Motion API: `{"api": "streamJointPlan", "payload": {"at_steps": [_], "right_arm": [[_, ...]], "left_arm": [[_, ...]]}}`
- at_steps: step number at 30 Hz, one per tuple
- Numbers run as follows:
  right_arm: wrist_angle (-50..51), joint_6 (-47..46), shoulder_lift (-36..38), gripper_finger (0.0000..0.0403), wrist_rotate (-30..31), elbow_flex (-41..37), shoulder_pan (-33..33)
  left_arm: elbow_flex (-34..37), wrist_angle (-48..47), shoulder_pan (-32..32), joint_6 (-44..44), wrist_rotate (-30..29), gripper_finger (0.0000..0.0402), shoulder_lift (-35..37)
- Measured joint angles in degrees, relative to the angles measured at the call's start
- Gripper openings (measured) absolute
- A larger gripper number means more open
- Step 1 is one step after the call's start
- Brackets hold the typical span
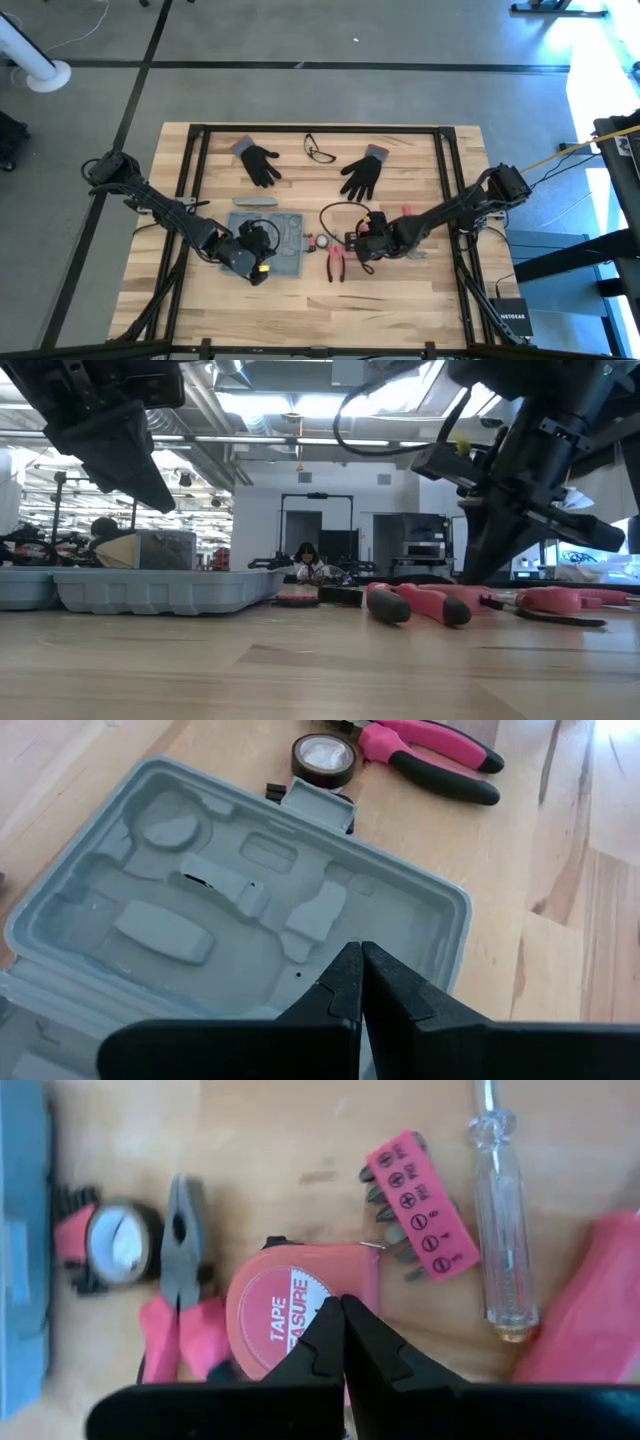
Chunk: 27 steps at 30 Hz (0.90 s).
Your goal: Prefit tool cases
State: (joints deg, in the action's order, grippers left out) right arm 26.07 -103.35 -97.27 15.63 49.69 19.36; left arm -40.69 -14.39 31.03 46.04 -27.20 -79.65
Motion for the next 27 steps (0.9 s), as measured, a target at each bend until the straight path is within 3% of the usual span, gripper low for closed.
{"api": "streamJointPlan", "payload": {"at_steps": [10,14,22,27], "right_arm": [[-0.50,0.30,0.00,0.0000,0.20,0.33,-0.27],[1.83,4.90,0.81,0.0001,0.45,2.59,-0.27],[18.97,8.46,1.70,0.0001,2.58,8.63,-1.18],[29.60,12.21,7.80,0.0000,2.08,8.46,-2.04]], "left_arm": [[0.00,0.00,0.61,0.00,0.02,0.0000,-0.01],[0.00,0.02,0.61,0.00,0.02,0.0000,-0.01],[-0.02,0.02,0.61,-1.13,0.00,0.0000,-0.01],[-0.02,-0.02,0.61,-1.51,0.00,0.0000,-0.01]]}}
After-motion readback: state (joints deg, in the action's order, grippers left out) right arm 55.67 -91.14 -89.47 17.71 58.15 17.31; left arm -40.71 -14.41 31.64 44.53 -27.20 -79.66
